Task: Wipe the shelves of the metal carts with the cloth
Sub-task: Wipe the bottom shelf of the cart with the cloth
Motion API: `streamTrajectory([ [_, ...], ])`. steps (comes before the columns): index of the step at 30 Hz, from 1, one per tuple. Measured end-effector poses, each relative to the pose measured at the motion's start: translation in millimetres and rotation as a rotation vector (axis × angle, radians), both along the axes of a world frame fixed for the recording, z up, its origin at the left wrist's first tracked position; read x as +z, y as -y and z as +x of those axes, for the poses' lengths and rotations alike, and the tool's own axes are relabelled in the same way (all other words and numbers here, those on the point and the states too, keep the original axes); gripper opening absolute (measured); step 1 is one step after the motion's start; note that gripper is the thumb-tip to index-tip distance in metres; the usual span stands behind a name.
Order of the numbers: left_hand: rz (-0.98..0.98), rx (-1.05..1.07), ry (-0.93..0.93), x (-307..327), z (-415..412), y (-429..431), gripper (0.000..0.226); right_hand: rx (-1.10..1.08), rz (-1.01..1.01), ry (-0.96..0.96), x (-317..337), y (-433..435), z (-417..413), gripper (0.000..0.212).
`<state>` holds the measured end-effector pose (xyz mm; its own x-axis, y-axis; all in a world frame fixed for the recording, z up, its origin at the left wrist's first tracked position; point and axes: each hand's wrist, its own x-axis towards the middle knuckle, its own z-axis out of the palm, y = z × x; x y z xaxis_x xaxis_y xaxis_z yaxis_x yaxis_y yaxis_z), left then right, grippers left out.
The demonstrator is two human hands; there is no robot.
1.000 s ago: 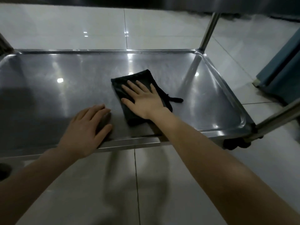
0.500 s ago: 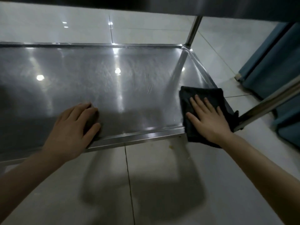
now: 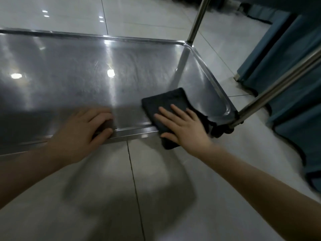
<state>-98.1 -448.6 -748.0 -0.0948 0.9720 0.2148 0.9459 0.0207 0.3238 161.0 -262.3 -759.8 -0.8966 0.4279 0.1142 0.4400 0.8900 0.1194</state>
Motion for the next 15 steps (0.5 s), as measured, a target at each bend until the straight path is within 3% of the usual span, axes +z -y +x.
streamTrajectory([
  [3,-0.002,-0.126,-0.061,-1.1,14.2,-1.2,0.054,0.156,0.066,0.012,-10.0,24.6,-43.7,0.058],
  [6,0.038,-0.211,-0.171,-5.3,4.9,8.4,0.047,0.212,0.052,-0.025,-1.8,-9.1,-1.9,0.056],
  [10,0.158,-0.106,-0.190,-23.0,-31.6,40.6,0.044,-0.024,-0.012,0.023,15.8,-65.1,76.2,0.064],
  [15,0.186,-0.014,-0.158,-34.2,-54.0,70.5,0.040,-0.104,-0.019,0.049,13.4,-42.4,56.0,0.062],
])
